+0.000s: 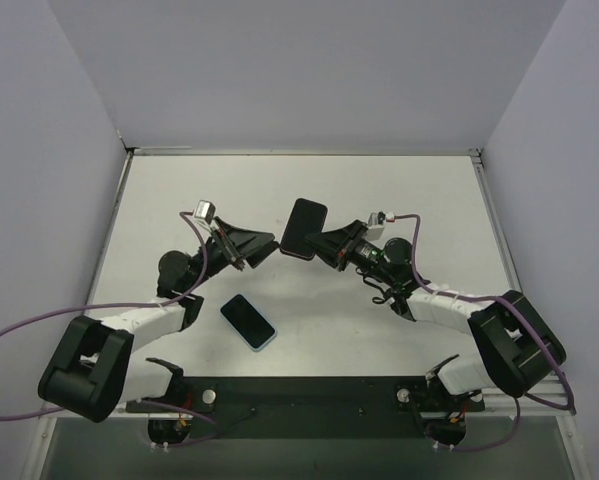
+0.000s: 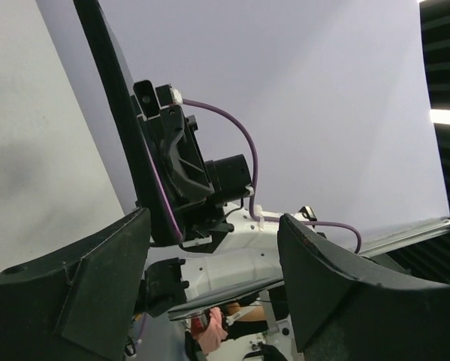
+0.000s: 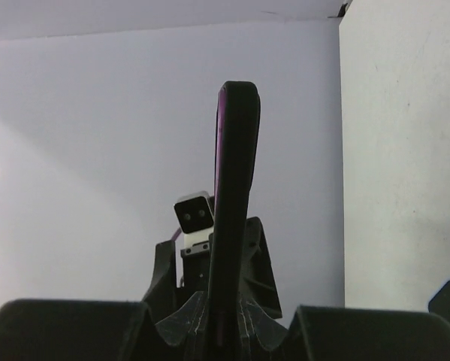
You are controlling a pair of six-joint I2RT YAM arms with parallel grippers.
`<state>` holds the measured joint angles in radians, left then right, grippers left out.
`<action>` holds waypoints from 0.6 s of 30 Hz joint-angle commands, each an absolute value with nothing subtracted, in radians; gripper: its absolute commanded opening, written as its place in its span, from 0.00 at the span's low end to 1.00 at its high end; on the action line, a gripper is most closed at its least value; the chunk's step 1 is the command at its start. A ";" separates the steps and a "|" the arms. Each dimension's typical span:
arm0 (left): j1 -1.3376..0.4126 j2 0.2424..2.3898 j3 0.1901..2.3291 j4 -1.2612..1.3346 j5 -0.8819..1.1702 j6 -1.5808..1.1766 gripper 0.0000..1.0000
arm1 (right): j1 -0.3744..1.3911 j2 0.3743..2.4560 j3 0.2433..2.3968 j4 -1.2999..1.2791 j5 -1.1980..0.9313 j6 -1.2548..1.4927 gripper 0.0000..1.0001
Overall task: Take the phone out of the phone case
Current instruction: Remove the phone case from the phone.
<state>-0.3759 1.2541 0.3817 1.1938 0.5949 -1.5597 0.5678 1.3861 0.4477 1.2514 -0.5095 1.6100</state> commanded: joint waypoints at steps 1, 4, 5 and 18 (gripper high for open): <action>-0.379 1.314 0.367 1.638 0.660 -1.673 0.78 | 0.560 1.368 0.534 1.664 -0.480 1.680 0.00; -0.388 1.336 0.385 1.663 0.675 -1.678 0.75 | 0.563 1.367 0.558 1.664 -0.489 1.689 0.00; -0.390 1.339 0.394 1.657 0.683 -1.669 0.73 | 0.563 1.368 0.563 1.664 -0.491 1.693 0.00; -0.396 1.329 0.420 1.661 0.624 -1.692 0.67 | 0.581 1.381 0.584 1.664 -0.491 1.692 0.00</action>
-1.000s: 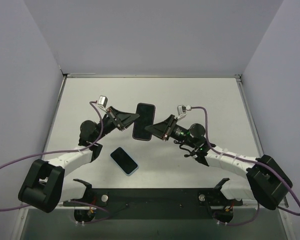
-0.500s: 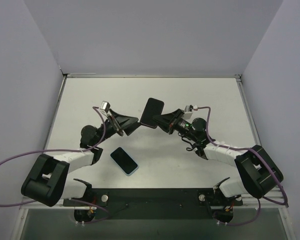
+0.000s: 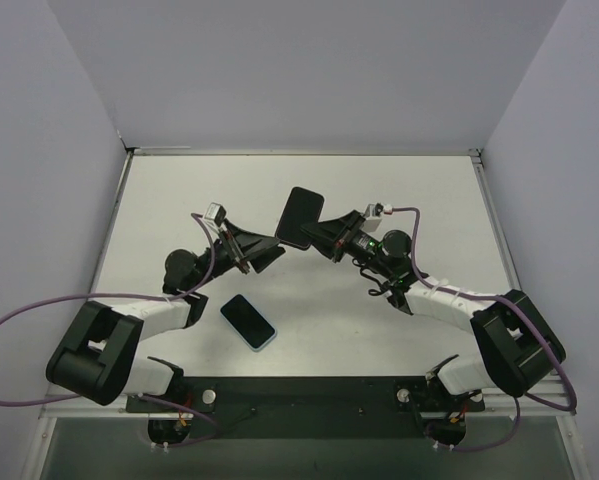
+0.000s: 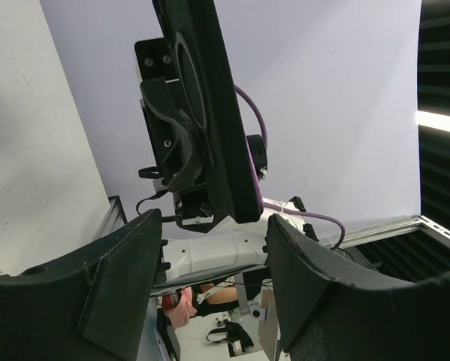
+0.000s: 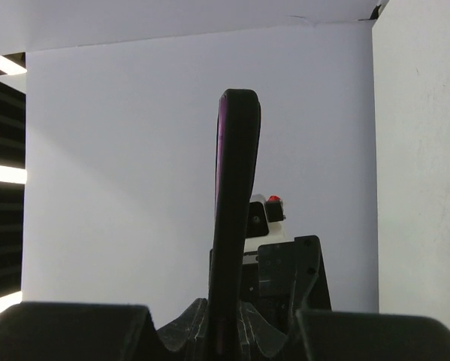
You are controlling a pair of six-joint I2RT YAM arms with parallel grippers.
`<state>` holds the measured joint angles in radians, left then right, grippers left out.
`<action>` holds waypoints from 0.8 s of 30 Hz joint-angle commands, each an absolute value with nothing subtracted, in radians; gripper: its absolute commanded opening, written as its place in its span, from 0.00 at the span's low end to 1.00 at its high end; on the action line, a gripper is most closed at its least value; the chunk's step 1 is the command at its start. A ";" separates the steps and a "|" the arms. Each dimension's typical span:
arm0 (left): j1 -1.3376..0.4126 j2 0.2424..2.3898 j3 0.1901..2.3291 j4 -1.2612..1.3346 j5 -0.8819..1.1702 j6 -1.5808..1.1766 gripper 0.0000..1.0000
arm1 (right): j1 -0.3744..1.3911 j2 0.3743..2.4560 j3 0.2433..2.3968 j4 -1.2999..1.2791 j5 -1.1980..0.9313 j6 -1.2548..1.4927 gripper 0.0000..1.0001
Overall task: Take the phone out of the phone case
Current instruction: Remove the phone case from the phone.
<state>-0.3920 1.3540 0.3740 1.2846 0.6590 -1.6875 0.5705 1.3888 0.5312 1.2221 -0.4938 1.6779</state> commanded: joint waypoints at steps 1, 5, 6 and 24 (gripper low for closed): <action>-0.396 1.327 0.435 1.661 0.621 -1.692 0.67 | 0.581 1.379 0.584 1.664 -0.491 1.692 0.00; -0.396 1.331 0.454 1.661 0.620 -1.700 0.64 | 0.581 1.371 0.594 1.664 -0.495 1.692 0.00; -0.396 1.336 0.456 1.661 0.620 -1.700 0.59 | 0.581 1.370 0.594 1.664 -0.495 1.692 0.00; -0.396 1.256 0.434 1.661 0.563 -1.689 0.25 | 0.620 1.433 0.615 1.664 -0.477 1.733 0.00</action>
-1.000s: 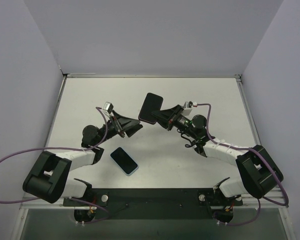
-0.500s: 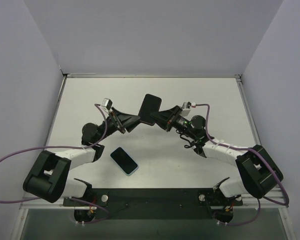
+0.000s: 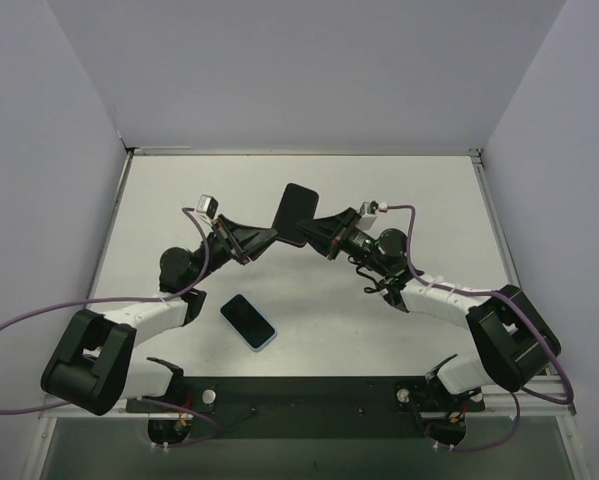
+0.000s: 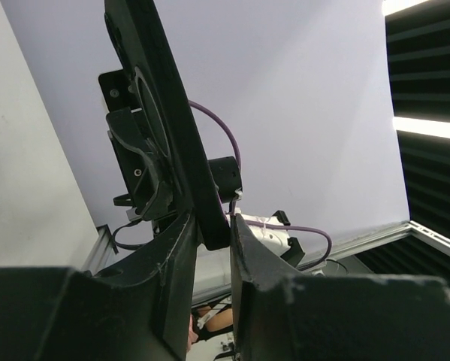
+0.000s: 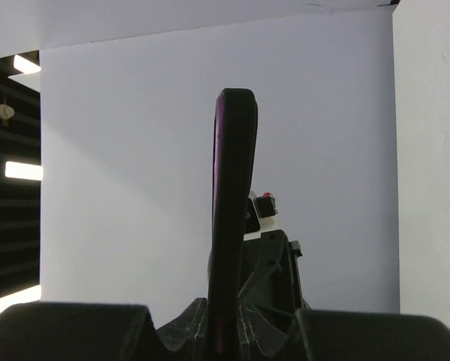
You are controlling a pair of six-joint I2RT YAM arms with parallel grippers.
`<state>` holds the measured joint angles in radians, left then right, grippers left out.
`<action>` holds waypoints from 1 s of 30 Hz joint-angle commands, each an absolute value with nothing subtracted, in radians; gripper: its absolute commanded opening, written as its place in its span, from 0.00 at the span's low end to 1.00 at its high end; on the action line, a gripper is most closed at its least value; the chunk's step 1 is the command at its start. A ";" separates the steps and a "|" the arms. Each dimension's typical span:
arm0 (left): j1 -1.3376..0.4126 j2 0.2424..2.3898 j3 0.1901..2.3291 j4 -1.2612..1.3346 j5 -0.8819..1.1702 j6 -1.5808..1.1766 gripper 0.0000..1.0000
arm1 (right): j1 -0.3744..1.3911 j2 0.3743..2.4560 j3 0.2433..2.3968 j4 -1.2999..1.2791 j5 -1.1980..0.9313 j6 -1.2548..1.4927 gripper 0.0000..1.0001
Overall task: Take the phone out of the phone case
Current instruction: Remove the phone case from the phone.
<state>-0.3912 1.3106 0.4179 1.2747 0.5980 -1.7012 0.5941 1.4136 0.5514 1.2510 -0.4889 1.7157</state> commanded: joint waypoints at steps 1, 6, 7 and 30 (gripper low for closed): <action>-0.394 1.253 0.437 1.661 0.561 -1.690 0.23 | 0.629 1.437 0.620 1.664 -0.477 1.735 0.00; -0.393 1.238 0.440 1.661 0.546 -1.694 0.00 | 0.640 1.462 0.646 1.664 -0.477 1.764 0.00; -0.393 1.232 0.443 1.661 0.543 -1.694 0.00 | 0.640 1.473 0.647 1.664 -0.477 1.787 0.00; -0.383 1.124 0.719 1.661 0.463 -1.674 0.00 | 0.713 1.543 0.801 1.666 -0.414 1.970 0.00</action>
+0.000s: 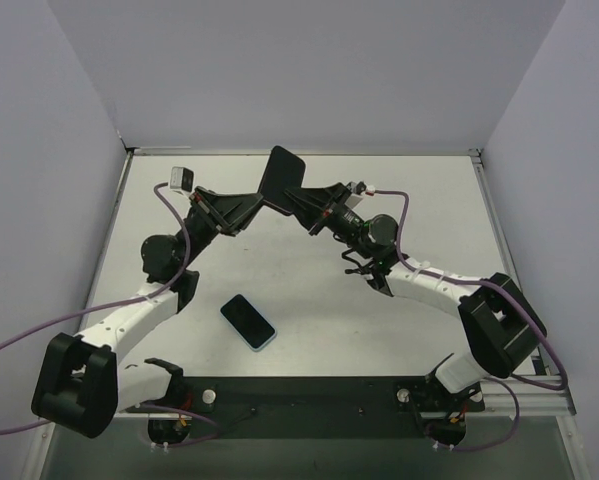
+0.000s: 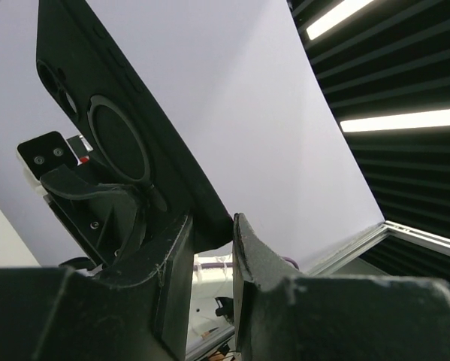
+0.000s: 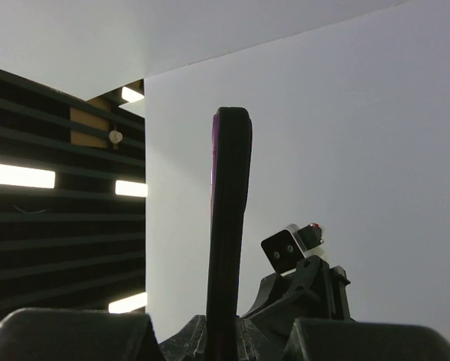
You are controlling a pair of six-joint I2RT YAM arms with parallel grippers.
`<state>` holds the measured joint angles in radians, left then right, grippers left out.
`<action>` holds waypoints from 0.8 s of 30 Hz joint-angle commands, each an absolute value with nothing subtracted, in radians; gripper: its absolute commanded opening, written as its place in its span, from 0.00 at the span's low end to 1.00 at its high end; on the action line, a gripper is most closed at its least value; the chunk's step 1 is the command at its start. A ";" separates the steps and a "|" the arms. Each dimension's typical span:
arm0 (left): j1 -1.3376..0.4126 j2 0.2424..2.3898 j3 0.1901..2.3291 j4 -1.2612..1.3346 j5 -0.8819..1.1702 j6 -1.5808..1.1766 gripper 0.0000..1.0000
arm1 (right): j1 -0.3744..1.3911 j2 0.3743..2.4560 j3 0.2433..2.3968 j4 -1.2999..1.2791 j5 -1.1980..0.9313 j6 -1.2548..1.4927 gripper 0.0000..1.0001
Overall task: Take the phone out of the phone case
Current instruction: Remove the phone case from the phone.
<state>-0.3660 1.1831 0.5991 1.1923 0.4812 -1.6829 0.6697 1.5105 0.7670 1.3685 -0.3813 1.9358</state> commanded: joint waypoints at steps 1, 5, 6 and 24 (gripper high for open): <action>-0.383 1.126 0.726 1.663 0.459 -1.675 0.00 | 0.715 1.546 0.804 1.666 -0.414 1.973 0.00; -0.385 1.121 0.744 1.661 0.442 -1.680 0.00 | 0.721 1.549 0.818 1.666 -0.413 1.976 0.00; -0.385 1.120 0.747 1.661 0.437 -1.681 0.00 | 0.721 1.552 0.822 1.666 -0.411 1.976 0.00; -0.403 1.126 0.802 1.661 0.403 -1.704 0.00 | 0.733 1.569 0.861 1.666 -0.407 1.980 0.00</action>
<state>-0.3725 1.1744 0.6880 1.1679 0.4381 -1.6791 0.6937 1.5364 0.8471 1.3956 -0.3363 1.9896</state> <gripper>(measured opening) 0.312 0.151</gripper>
